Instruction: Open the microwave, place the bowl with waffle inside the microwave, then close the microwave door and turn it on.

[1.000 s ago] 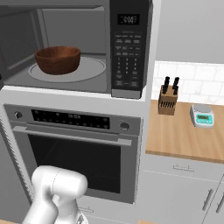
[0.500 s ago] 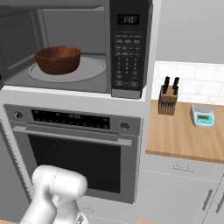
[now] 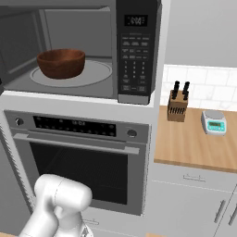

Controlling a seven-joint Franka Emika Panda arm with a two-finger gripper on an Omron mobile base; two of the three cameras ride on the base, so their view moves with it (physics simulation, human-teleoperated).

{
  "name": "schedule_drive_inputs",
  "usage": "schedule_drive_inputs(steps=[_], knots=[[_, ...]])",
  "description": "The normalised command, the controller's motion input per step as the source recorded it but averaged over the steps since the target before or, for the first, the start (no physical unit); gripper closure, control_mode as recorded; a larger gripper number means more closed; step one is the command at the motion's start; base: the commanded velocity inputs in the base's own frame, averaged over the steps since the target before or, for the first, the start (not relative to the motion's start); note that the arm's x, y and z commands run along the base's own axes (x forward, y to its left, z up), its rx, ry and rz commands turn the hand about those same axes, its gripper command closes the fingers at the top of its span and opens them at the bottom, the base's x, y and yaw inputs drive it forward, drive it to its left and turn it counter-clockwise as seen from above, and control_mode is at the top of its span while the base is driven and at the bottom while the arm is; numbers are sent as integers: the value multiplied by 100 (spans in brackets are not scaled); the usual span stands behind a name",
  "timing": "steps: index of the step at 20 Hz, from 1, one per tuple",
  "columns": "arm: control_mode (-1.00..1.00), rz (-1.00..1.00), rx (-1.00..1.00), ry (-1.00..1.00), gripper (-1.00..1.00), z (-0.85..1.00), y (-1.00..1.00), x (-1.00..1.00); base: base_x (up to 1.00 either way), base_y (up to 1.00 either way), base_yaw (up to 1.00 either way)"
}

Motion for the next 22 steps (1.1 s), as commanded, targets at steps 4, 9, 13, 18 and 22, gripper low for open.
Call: schedule_drive_inputs(steps=[4,9,13,18,22], knots=[[-100,-28,-17,-7,100,-44,36,100,0,0,0],[-100,-21,-16,-3,100,-37,25,99,0,0,0],[-100,-26,-12,0,100,-1,-10,86,0,0,0],[-100,-13,-9,0,100,3,-70,39,0,0,0],[-100,-3,-5,-3,100,20,-100,1,0,0,0]])
